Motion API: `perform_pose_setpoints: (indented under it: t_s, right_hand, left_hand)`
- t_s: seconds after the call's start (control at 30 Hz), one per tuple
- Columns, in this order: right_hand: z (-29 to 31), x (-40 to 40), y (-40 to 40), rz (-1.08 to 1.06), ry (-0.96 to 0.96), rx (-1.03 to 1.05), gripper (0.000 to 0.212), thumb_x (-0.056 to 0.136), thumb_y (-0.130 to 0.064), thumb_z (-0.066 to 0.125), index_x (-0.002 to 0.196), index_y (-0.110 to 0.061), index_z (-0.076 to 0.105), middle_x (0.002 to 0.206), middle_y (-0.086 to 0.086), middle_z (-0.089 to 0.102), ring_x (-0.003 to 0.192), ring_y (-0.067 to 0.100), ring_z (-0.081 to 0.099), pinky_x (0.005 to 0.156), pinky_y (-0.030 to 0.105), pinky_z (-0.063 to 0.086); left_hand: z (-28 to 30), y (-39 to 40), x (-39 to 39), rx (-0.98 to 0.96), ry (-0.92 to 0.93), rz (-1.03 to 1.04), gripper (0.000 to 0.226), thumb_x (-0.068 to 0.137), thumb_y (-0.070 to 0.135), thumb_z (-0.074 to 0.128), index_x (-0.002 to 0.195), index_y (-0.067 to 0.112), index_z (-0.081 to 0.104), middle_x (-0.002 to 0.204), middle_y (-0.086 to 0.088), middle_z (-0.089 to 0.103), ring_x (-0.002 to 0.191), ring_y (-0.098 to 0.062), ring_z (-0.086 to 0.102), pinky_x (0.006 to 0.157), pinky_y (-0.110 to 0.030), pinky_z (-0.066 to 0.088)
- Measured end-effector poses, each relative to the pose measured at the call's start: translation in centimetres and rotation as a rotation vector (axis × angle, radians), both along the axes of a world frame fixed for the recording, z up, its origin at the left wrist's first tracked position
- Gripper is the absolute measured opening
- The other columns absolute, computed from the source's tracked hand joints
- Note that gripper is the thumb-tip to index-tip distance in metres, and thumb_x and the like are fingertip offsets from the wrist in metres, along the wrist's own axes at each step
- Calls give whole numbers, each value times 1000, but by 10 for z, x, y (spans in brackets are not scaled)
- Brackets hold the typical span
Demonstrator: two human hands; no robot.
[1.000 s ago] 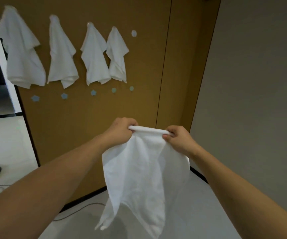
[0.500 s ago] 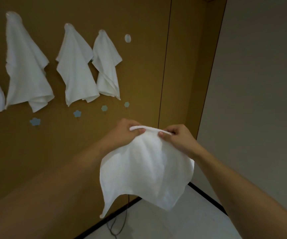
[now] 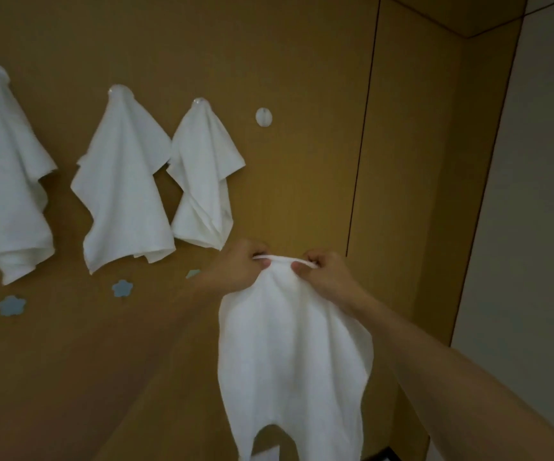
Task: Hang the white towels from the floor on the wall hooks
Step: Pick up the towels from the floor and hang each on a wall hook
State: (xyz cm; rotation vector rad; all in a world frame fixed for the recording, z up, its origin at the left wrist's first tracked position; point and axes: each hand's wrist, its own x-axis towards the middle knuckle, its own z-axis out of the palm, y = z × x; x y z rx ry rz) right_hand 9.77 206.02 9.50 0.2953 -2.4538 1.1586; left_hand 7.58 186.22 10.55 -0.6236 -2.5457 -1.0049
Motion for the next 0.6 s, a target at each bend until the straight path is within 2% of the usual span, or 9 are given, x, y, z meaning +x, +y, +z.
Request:
perform_pose_setpoints:
  t_s: [0.1, 0.17, 0.23, 0.33, 0.4, 0.43, 0.5, 0.6]
  right_hand:
    - [35, -42, 18, 104, 89, -11, 19, 86, -30, 70, 74, -16, 63, 71, -6, 59, 67, 11, 54, 61, 27, 41]
    - [52, -63, 30, 220, 76, -122, 12, 85, -21, 73, 87, -18, 62, 75, 2, 62, 65, 14, 57, 54, 23, 44]
    - [65, -83, 43, 369, 43, -244, 19, 86, -11, 72, 91, -17, 54, 72, 13, 57, 60, 20, 54, 50, 24, 42]
    - [86, -114, 54, 493, 71, -236, 13, 85, -6, 73, 88, -10, 61, 79, 18, 58, 68, 24, 56, 60, 31, 44]
    - [99, -138, 57, 508, 107, -166, 6, 85, -6, 74, 90, -8, 72, 87, 5, 70, 77, 17, 64, 68, 29, 50]
    - [105, -151, 58, 509, 121, -120, 8, 86, -8, 73, 93, -10, 77, 92, -3, 73, 81, 11, 67, 72, 24, 52]
    - [117, -180, 54, 468, 187, -4, 14, 89, -11, 72, 100, -16, 79, 100, -9, 75, 89, 0, 67, 81, 17, 50]
    - [140, -226, 40, 361, 354, 128, 19, 91, -14, 70, 106, -21, 78, 111, -11, 72, 97, -9, 62, 87, 4, 39]
  left_hand:
    - [23, 13, -37, 92, 55, 63, 13, 98, 18, 55, 95, 25, 65, 100, 2, 64, 92, -13, 58, 69, -13, 39]
    - [38, 16, -57, 121, 81, 67, 11, 97, 20, 57, 94, 30, 61, 99, 3, 63, 89, -12, 58, 68, -16, 40]
    - [53, 17, -73, 152, 125, 55, 14, 96, 20, 59, 90, 33, 60, 92, 5, 63, 85, -10, 59, 68, -19, 43]
    - [78, 19, -99, 182, 199, -7, 28, 92, 3, 59, 75, 24, 66, 78, 15, 65, 79, 0, 60, 75, -16, 42]
    - [95, 18, -119, 138, 225, -10, 38, 91, -5, 55, 67, 20, 71, 68, 21, 65, 72, 5, 58, 74, -14, 41]
    - [102, 17, -129, 119, 242, 2, 39, 92, -4, 54, 70, 22, 74, 70, 23, 65, 73, 7, 58, 74, -11, 41]
    - [116, 15, -151, 80, 299, 38, 36, 96, 0, 53, 85, 25, 77, 85, 24, 67, 85, 7, 59, 81, -7, 39]
    - [133, 11, -187, -22, 449, 137, 35, 98, 0, 48, 105, 21, 75, 113, 8, 69, 106, -8, 60, 93, -14, 38]
